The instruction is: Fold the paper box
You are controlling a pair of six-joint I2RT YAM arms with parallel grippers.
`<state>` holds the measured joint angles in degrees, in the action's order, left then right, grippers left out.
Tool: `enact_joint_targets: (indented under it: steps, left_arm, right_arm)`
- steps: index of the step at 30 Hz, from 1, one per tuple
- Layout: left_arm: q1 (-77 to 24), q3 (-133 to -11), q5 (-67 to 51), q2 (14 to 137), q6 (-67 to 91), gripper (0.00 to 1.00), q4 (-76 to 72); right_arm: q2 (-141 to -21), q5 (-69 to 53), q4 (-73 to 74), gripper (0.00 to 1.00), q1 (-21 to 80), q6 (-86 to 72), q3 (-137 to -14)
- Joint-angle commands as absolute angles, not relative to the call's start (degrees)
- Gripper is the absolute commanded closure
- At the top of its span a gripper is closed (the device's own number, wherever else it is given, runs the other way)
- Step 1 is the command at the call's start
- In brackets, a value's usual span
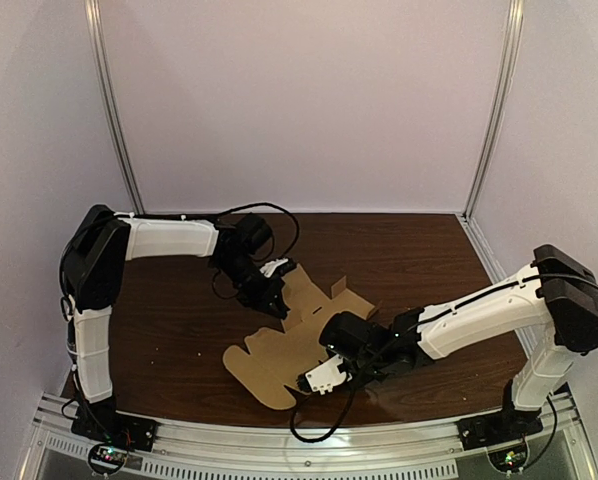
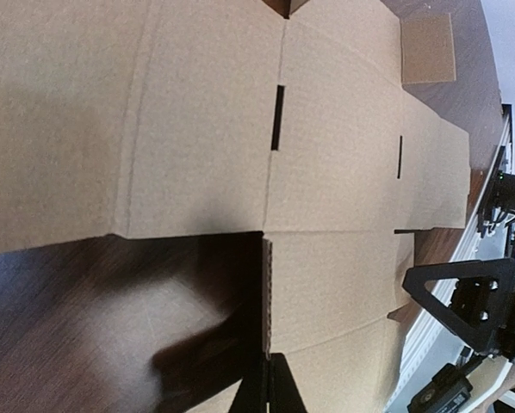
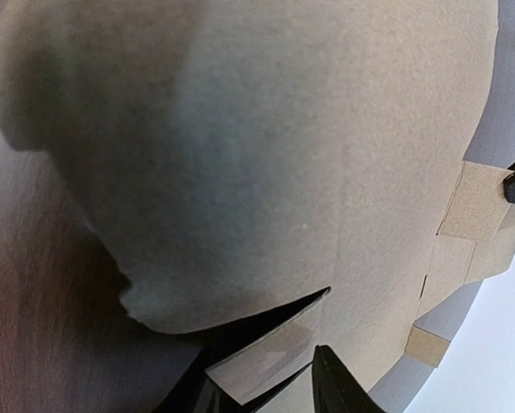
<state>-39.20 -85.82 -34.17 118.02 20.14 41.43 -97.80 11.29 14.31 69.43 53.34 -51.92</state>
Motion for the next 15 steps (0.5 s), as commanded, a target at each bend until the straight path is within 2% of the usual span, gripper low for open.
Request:
enact_joint_targets:
  steps: [1,15]
  left_arm:
    - [-39.10,-87.45,-32.47,118.75,16.89,1.00,43.43]
    - [-41.48,-87.48,-30.41,118.52,13.03,1.00,43.83]
  right_arm:
    - [-95.25,13.45,14.61,0.66,69.69,53.89,-52.56]
    - [-96.89,8.18,22.94,0.85,69.55,56.19,-57.77]
